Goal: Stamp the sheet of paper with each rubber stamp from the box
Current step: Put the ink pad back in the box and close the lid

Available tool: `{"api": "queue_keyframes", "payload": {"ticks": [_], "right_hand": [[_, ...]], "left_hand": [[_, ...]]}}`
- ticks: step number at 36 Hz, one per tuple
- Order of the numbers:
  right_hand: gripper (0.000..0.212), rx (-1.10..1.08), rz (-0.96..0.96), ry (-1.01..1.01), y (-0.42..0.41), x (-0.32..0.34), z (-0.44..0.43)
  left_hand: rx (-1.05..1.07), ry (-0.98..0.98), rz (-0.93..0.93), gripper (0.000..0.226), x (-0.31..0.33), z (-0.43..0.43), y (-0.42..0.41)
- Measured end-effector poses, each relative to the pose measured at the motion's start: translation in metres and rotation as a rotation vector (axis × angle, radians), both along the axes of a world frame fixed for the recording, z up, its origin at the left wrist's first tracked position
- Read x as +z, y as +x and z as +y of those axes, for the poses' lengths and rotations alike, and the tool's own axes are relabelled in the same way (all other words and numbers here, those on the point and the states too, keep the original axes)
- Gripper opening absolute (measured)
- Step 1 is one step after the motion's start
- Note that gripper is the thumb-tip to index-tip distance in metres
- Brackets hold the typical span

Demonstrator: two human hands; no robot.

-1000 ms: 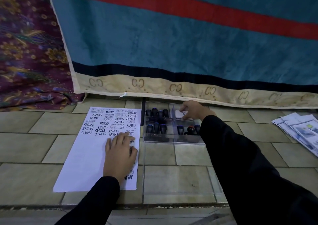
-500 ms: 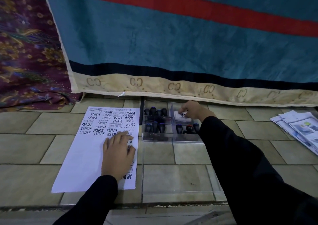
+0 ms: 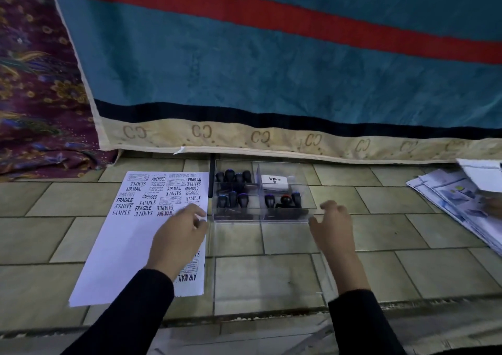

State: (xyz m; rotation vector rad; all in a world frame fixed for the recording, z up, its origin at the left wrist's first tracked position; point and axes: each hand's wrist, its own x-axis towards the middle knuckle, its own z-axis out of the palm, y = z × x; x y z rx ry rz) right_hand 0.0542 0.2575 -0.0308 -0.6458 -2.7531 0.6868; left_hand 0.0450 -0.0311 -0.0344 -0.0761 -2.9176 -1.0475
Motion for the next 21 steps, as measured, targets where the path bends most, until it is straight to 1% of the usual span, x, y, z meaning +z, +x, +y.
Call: {"api": "queue_keyframes", "payload": {"ticks": [1,3,6,9,10,12,14,16,18,19,21], "right_hand": [[0.037,-0.027,-0.058,0.023,0.007,-0.005,0.004],[0.038,-0.057,-0.164,0.015,0.017,-0.012,0.012],[0.033,-0.073,-0.276,-0.089,0.025,-0.018,0.019],[0.010,-0.052,-0.305,-0.094,0.028,-0.025,0.020],[0.006,-0.037,-0.308,-0.073,0.028,-0.028,0.020],[0.011,-0.011,-0.333,-0.037,0.027,-0.032,0.020],[0.011,0.017,-0.375,-0.007,0.027,-0.030,0.019],[0.014,0.054,-0.432,-0.025,0.028,-0.024,0.022],[0.017,0.070,-0.453,-0.084,0.028,-0.018,0.028],[0.018,0.061,-0.428,-0.130,0.028,-0.015,0.031],[0.022,0.035,-0.310,-0.279,0.026,-0.006,0.035]], "left_hand": [[-0.040,-0.035,-0.076,0.009,0.001,0.005,0.007],[-0.088,-0.150,-0.196,0.015,-0.001,0.013,0.017],[-0.079,-0.305,-0.257,0.023,-0.006,0.023,0.026],[-0.062,-0.335,-0.256,0.022,-0.005,0.030,0.030],[-0.070,-0.339,-0.251,0.022,-0.003,0.032,0.031],[-0.084,-0.356,-0.242,0.024,0.000,0.035,0.033],[-0.094,-0.381,-0.233,0.028,0.003,0.037,0.035],[-0.097,-0.393,-0.231,0.027,0.007,0.037,0.039],[-0.092,-0.370,-0.230,0.024,0.014,0.035,0.043],[-0.088,-0.353,-0.218,0.023,0.019,0.034,0.045],[-0.065,-0.310,-0.158,0.021,0.032,0.029,0.046]]}}
